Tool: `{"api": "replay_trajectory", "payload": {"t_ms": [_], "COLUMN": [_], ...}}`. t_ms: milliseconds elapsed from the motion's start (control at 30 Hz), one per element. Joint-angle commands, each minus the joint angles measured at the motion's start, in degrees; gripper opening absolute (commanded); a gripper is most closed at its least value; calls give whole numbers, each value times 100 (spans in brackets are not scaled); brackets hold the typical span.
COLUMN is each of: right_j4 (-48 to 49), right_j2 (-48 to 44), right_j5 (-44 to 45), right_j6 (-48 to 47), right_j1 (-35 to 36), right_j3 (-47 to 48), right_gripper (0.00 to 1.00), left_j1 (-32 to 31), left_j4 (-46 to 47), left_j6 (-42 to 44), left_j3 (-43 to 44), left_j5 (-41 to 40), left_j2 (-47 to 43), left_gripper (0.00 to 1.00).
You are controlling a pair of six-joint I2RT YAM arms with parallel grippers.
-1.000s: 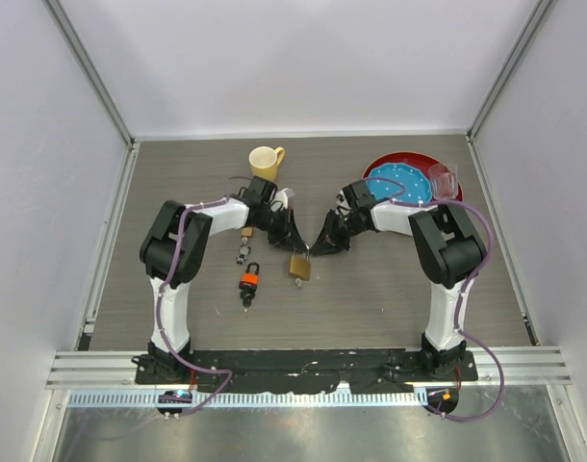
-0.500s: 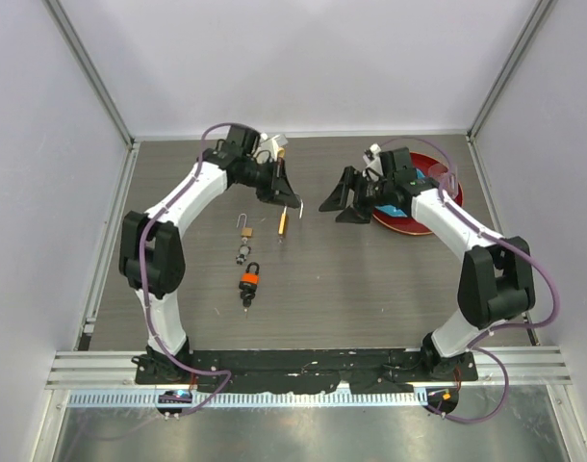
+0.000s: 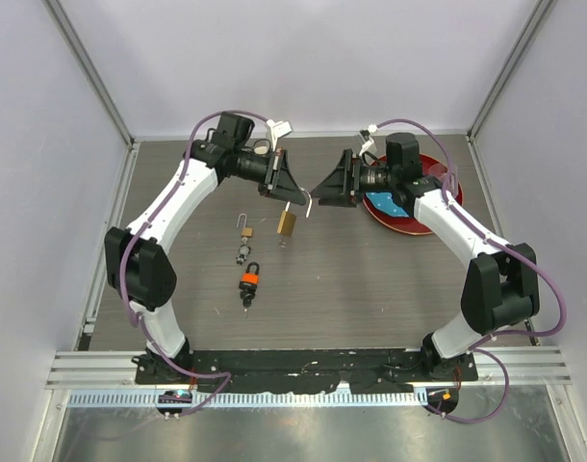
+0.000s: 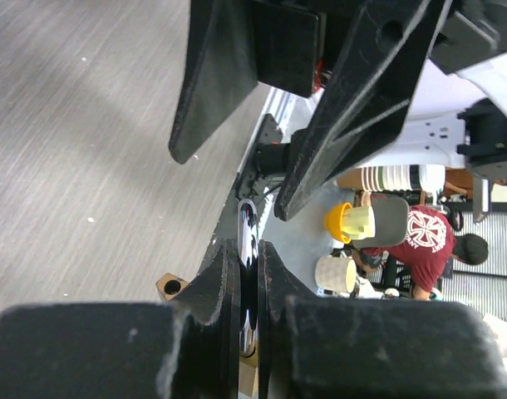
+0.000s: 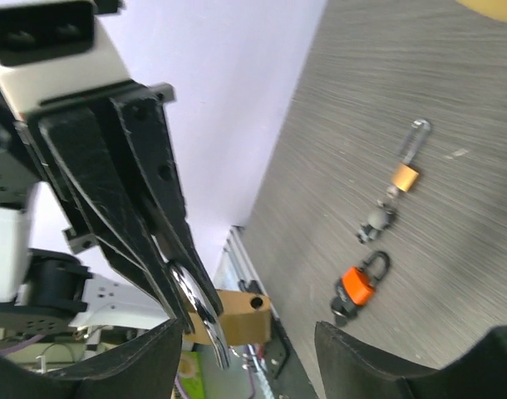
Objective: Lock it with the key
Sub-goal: Pick up the lock from the center of the board.
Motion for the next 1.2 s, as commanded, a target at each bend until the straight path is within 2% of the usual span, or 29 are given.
{"api": "replay_trajectory", "payload": {"t_ms": [0, 333, 367, 433, 467, 567, 767, 900, 967, 1033, 1167], "right_j4": [1740, 1917, 1925, 2004, 2083, 2110, 2276, 2513, 3101, 3802, 4455], "right_j2": [-329, -400, -408, -435, -435, -461, -523, -470, -453, -435, -373], "right_j5": [-727, -912, -895, -904, -956, -939, -983, -974, -965, -956, -974], "right_j6": [1050, 1228, 1237, 1289, 1368, 1413, 1571, 1956, 2290, 2851, 3433], "right_j1": [65, 548, 557, 566, 566, 557, 557, 487, 452, 417, 408], "right_j3": [-25, 45, 19, -43, -78, -131, -166, -140, -201, -254, -236], "right_gripper": [67, 52, 43, 35, 24, 2, 3, 21, 33, 38, 43], "left_j1": [-9, -27, -35, -35, -35, -35, -18, 26, 26, 26, 26], "left_j4": [684, 1282, 1300, 1405, 1466, 1529, 1739, 1740, 1731, 1731, 1740], "left_j6": [-709, -1141, -1150, -1202, -1264, -1308, -1431, -1405, -1413, -1422, -1440], "left_j3": [-150, -502, -502, -528, -563, -546, -546, -528, -528, -554, -590], "left_j5": [842, 789, 781, 798, 807, 807, 947, 1018, 1053, 1097, 1150], "left_j2": [-658, -895, -904, -913, -913, -895, -895, -939, -948, -966, -1018], "left_gripper": [0, 0, 0, 0, 0, 0, 0, 0, 0, 0, 0]}}
